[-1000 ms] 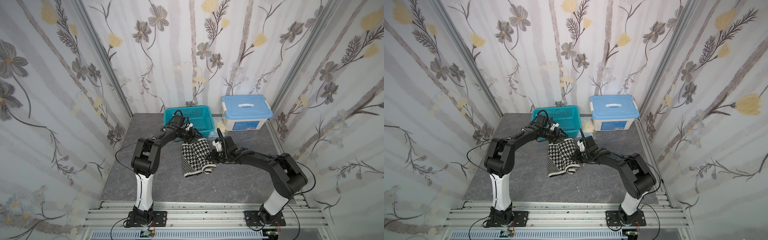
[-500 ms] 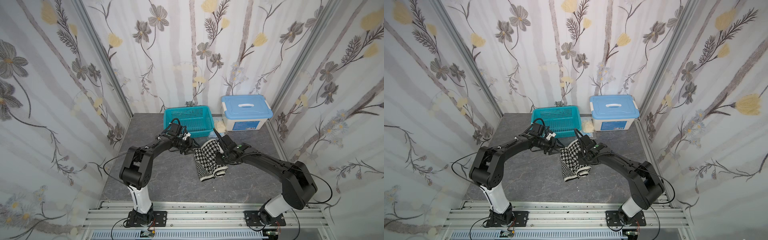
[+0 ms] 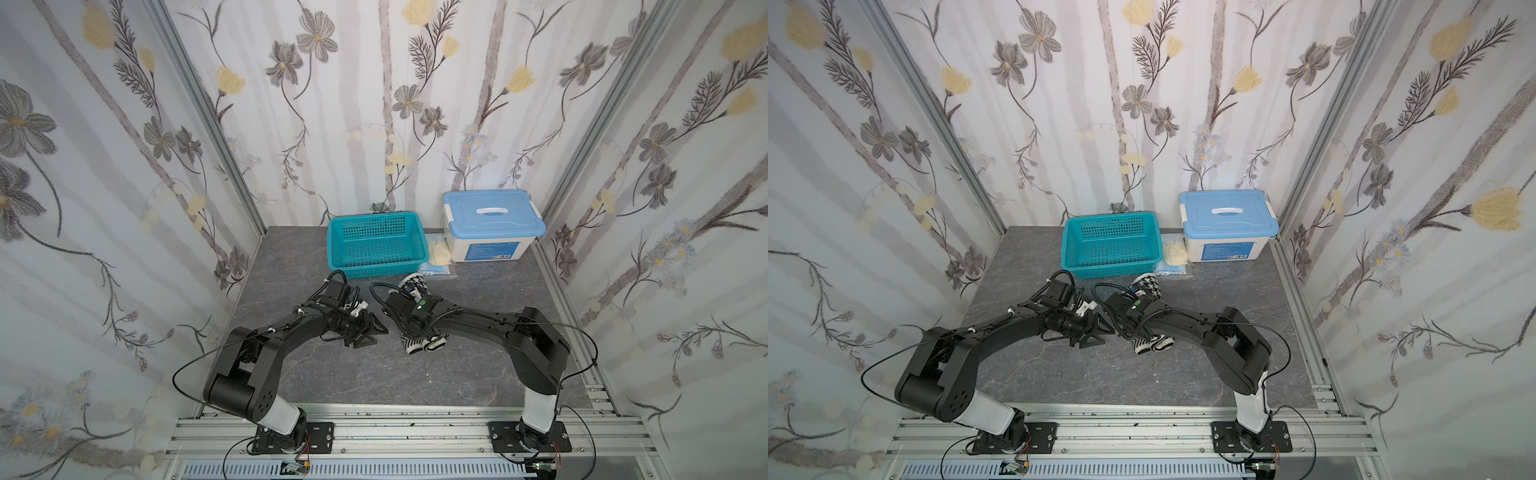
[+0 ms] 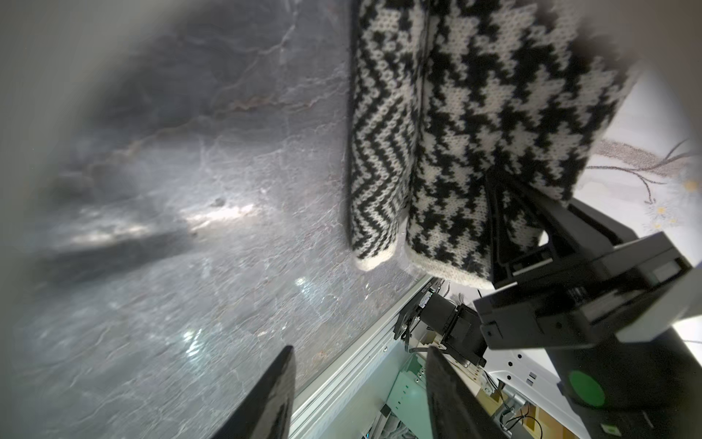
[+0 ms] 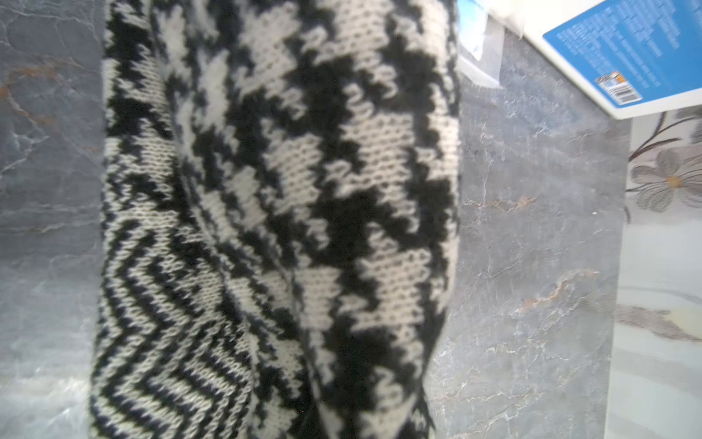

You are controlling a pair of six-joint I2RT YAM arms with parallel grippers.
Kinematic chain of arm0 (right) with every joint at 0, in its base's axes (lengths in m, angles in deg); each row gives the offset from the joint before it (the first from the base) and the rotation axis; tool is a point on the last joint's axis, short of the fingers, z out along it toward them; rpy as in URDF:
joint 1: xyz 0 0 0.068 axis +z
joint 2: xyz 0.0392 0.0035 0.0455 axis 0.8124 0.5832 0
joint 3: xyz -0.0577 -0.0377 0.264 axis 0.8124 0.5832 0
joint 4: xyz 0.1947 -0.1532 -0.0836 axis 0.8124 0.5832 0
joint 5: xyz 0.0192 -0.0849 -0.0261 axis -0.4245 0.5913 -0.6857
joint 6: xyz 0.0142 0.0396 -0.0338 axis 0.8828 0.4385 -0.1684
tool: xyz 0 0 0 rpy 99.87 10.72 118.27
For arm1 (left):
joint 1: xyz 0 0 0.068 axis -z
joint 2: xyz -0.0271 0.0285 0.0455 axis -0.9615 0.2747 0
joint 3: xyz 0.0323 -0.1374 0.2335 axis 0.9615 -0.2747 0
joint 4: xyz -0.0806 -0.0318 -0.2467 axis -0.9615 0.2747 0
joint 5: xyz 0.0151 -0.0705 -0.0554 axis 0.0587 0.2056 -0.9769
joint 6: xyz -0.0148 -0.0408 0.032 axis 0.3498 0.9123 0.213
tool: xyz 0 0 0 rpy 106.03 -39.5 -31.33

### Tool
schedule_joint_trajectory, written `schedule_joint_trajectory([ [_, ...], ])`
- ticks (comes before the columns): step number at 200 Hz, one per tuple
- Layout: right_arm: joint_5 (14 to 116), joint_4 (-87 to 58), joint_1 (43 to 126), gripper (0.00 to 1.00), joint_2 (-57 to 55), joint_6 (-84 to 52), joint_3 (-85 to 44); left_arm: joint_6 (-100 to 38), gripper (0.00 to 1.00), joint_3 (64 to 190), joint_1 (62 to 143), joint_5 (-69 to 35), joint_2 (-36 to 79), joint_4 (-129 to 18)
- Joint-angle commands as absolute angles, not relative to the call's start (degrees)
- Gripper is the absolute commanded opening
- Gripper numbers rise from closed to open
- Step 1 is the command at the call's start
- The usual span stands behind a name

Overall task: Roll up the scarf and place it into the basket
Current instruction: Roll the scarf at the center of the board.

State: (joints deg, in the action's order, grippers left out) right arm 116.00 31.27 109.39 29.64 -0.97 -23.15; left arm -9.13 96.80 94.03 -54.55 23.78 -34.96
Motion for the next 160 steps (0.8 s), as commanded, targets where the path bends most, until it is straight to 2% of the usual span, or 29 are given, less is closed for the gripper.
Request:
schedule_joint_trajectory([
  [1,125.4,32.9,111.8,0.0,32.2,-1.2,-25.9,-8.6,0.56,93.5,92.0,-55.7,20.6,-35.1],
  [55,129.7,39.7,116.2,0.0,38.9,-0.6,-31.5,-12.3,0.56,92.2,83.0,-60.5,15.4,-29.6],
  [106,130.8,42.5,119.8,0.0,43.5,-1.2,-32.4,-17.4,0.55,101.0,73.0,-62.9,17.0,-24.4],
  [128,129.9,42.6,120.8,0.0,44.5,-2.8,-32.6,-16.9,0.56,106.1,73.2,-62.3,18.3,-26.6],
  [160,130.0,43.1,121.2,0.0,46.1,-5.9,-34.5,-15.0,0.56,114.7,78.1,-62.7,21.8,-28.9],
])
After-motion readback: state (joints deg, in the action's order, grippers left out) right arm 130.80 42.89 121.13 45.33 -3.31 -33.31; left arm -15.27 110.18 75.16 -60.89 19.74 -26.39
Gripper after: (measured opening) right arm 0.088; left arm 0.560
